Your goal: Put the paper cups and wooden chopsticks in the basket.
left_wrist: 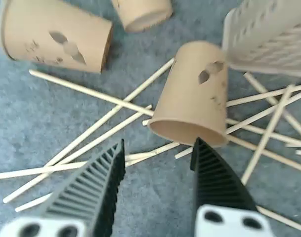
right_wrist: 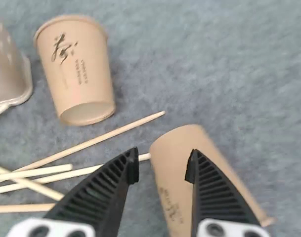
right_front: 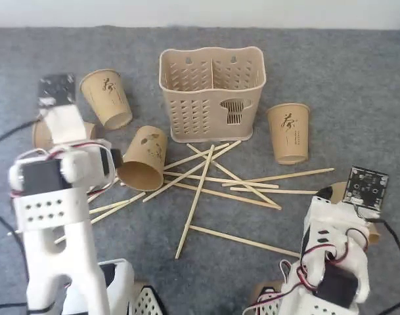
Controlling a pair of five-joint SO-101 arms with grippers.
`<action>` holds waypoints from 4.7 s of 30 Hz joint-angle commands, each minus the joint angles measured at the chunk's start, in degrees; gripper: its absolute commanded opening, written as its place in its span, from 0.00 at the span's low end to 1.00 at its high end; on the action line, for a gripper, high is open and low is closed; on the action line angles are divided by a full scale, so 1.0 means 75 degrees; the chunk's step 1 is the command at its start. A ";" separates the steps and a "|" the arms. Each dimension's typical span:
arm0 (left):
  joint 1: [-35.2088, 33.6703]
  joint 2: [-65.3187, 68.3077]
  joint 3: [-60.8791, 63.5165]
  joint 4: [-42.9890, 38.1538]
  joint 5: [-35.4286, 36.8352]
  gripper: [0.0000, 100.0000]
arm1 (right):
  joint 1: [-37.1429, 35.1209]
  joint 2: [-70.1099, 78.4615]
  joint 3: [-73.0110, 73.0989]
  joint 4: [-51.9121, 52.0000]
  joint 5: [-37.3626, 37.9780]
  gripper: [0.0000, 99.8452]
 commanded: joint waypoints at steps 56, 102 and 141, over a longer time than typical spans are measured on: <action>0.1090 -0.5029 0.5808 -0.3106 -0.0727 0.21 | 0.2503 0.0686 0.2239 -0.2842 0.6037 0.06; 0.0375 -0.5040 0.6664 -0.4794 -0.0094 0.21 | -0.0533 1.1247 -1.2495 0.4097 0.0129 0.01; 0.0375 -0.5040 0.6875 -0.5122 -0.0141 0.21 | -0.4155 1.6205 -1.8567 0.3686 -0.1688 0.01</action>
